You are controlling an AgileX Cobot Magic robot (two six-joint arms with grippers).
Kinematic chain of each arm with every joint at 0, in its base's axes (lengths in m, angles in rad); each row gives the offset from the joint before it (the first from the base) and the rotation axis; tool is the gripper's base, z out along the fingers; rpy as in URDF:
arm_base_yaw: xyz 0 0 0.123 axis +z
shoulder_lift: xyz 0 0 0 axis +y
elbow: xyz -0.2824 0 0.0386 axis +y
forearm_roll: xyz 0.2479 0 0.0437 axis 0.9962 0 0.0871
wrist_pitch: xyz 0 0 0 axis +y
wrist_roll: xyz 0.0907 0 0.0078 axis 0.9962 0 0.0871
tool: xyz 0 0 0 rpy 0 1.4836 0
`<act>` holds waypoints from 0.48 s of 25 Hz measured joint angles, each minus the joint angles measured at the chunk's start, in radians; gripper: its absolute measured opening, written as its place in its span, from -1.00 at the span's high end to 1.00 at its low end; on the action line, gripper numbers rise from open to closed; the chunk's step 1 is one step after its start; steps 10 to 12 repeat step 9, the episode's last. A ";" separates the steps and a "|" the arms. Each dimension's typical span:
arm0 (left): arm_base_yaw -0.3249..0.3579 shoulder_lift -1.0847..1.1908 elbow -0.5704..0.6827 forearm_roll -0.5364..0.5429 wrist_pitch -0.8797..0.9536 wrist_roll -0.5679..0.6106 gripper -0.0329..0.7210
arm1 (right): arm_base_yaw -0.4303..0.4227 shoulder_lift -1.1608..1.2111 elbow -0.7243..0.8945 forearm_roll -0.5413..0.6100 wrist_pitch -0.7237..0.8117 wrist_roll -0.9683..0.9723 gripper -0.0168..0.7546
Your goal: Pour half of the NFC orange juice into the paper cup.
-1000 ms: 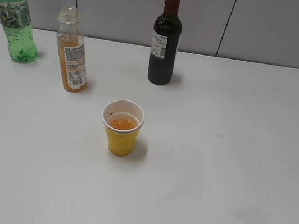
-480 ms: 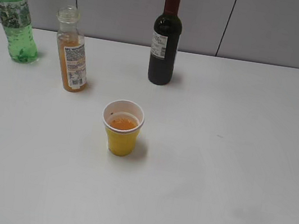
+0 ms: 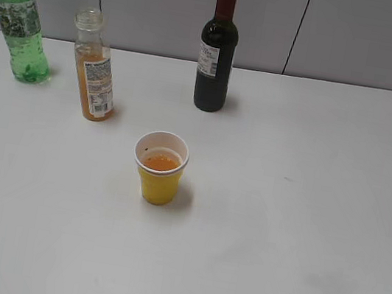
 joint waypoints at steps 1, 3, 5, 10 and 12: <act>0.000 0.000 0.000 0.000 0.000 0.000 -0.65 | 0.000 0.000 0.000 0.000 0.000 0.000 -0.52; 0.000 0.000 0.000 0.000 0.000 0.000 -0.65 | 0.000 0.000 0.000 0.000 0.000 0.000 -0.52; 0.000 0.000 0.000 -0.001 0.000 0.000 -0.65 | 0.000 0.000 0.000 0.000 0.000 0.000 -0.52; 0.000 0.000 0.000 -0.015 0.000 0.015 -0.65 | 0.000 0.000 0.000 0.000 0.000 0.000 -0.52; 0.000 0.000 0.000 -0.015 0.000 0.015 -0.65 | 0.000 0.000 0.000 0.000 0.000 0.000 -0.52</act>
